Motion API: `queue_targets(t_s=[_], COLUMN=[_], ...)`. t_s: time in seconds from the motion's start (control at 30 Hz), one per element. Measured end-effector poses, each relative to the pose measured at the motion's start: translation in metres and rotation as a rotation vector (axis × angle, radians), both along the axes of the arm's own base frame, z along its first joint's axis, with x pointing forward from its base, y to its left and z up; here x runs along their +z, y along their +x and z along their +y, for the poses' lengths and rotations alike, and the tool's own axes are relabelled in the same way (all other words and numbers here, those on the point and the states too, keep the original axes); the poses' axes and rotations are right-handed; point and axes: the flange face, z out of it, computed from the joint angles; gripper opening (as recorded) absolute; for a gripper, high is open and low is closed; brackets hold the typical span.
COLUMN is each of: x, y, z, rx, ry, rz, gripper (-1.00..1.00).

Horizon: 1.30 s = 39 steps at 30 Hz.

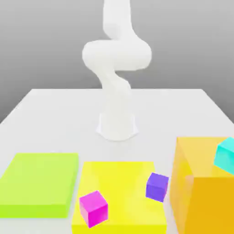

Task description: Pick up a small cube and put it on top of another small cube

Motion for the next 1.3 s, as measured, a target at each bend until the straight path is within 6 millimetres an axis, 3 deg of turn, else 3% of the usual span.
queue_targets(t_s=[0.17,0.5,0.7,0.93,1.1,1.13,1.2,1.3], x=[-0.037,-0.137,-0.2,-0.272,-0.322,-0.339,-0.38,-0.433], y=[0.032,0.083,0.097,0.097,0.086,0.075,0.029,-0.049], z=[0.023,0.092,0.134,0.182,0.218,0.236,0.293,0.351], rx=[0.187,0.664,0.974,1.346,1.613,1.692,1.903,2.149], ry=[-0.093,-0.208,-0.219,-0.172,-0.098,-0.071,-0.014,0.075], rz=[0.125,0.364,0.462,0.519,0.516,0.529,0.574,0.661], gripper=[0.0,0.0,0.0,0.0,0.0,0.0,0.0,0.0])
